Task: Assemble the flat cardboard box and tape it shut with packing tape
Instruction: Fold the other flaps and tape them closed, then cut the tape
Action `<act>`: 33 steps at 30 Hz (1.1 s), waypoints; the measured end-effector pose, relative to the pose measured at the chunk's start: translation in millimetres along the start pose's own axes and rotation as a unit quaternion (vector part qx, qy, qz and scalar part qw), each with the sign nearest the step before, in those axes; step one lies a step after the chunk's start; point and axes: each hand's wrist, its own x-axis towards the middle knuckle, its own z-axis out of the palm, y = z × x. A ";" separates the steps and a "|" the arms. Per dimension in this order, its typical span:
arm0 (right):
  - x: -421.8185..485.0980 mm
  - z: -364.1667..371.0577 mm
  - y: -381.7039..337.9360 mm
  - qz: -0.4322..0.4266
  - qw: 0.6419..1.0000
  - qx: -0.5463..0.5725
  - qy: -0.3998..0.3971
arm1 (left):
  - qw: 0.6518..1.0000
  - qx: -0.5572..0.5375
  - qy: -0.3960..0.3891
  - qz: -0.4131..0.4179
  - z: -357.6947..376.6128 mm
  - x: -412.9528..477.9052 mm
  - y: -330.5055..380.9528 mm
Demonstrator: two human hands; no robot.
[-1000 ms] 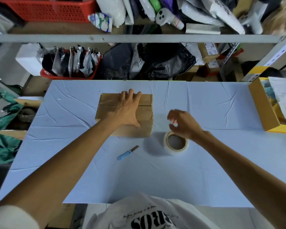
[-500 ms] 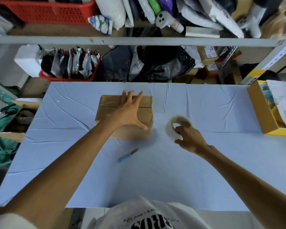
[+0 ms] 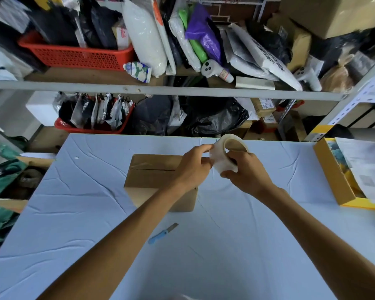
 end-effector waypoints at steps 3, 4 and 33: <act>-1.5 5.1 -4.8 0.014 1.000 -0.002 -0.008 | 1.000 0.004 0.013 -0.013 1.1 -4.6 -2.9; -1.6 6.7 -6.1 0.017 1.000 -0.005 -0.010 | 1.000 -0.004 0.018 -0.019 1.6 -6.0 -3.0; -12.3 12.7 -19.0 -0.004 0.997 -0.078 -0.011 | 0.886 -0.345 0.095 -0.294 3.9 7.5 -16.0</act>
